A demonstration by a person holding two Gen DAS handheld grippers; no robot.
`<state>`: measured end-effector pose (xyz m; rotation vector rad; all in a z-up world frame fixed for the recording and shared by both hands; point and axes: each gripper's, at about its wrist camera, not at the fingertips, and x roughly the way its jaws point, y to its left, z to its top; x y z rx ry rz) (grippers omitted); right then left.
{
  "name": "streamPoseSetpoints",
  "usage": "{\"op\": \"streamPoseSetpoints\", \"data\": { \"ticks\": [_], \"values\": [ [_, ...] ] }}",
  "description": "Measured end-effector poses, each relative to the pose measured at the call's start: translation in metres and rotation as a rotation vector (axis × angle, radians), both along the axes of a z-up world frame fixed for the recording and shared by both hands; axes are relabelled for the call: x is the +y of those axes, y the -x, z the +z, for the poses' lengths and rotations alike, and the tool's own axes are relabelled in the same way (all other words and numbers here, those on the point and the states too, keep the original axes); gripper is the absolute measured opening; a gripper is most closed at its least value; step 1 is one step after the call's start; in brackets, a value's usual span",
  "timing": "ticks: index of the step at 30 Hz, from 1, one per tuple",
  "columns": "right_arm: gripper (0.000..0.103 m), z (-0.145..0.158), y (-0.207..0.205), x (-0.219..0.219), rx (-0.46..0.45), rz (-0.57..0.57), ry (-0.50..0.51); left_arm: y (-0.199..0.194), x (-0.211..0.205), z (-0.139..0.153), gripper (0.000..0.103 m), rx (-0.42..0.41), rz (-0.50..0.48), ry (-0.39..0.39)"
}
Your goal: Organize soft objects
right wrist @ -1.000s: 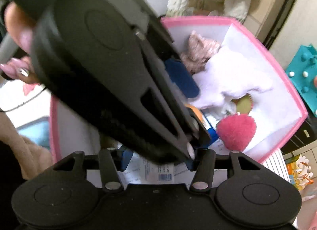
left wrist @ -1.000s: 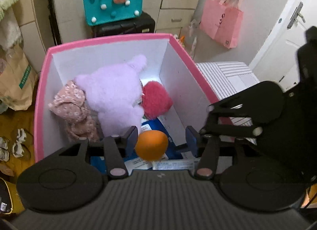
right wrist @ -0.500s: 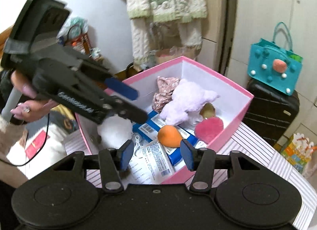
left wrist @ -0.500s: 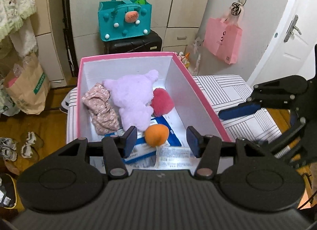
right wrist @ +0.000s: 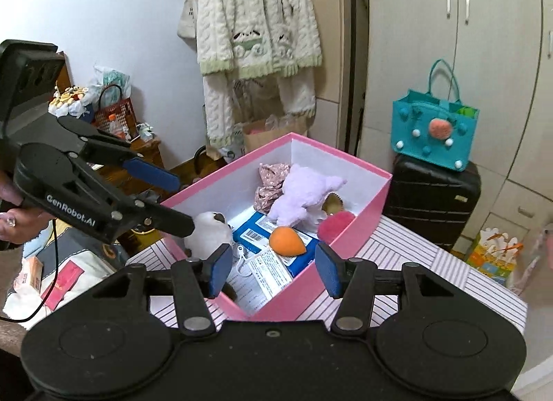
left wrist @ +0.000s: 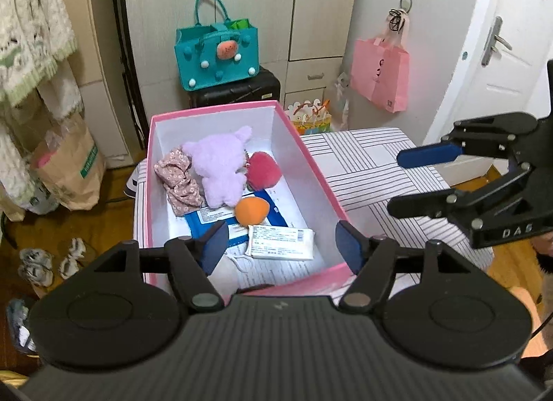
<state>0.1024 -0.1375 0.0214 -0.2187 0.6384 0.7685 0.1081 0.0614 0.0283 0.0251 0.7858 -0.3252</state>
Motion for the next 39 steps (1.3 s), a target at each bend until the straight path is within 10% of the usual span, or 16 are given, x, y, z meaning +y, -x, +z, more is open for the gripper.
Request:
{"op": "streamPoseSetpoints", "data": {
  "ticks": [8, 15, 19, 25, 39],
  "values": [
    [0.07, 0.013, 0.03, -0.02, -0.046, -0.081, 0.017, 0.038, -0.017, 0.012, 0.087, -0.024, -0.008, -0.009],
    [0.102, 0.013, 0.049, -0.029, -0.056, -0.157, 0.057, 0.05, -0.023, 0.015, 0.103, -0.015, 0.022, -0.012],
    [0.103, 0.009, 0.057, -0.02, -0.085, -0.257, 0.179, 0.057, -0.03, 0.015, 0.103, -0.034, 0.09, -0.089],
    [0.103, 0.004, 0.079, -0.034, -0.093, -0.362, 0.064, 0.065, -0.045, 0.007, 0.103, -0.038, 0.125, -0.233],
    [0.103, -0.003, 0.098, -0.046, -0.107, -0.516, 0.043, 0.09, -0.058, -0.004, 0.103, -0.084, 0.156, -0.149]
  ]
}}
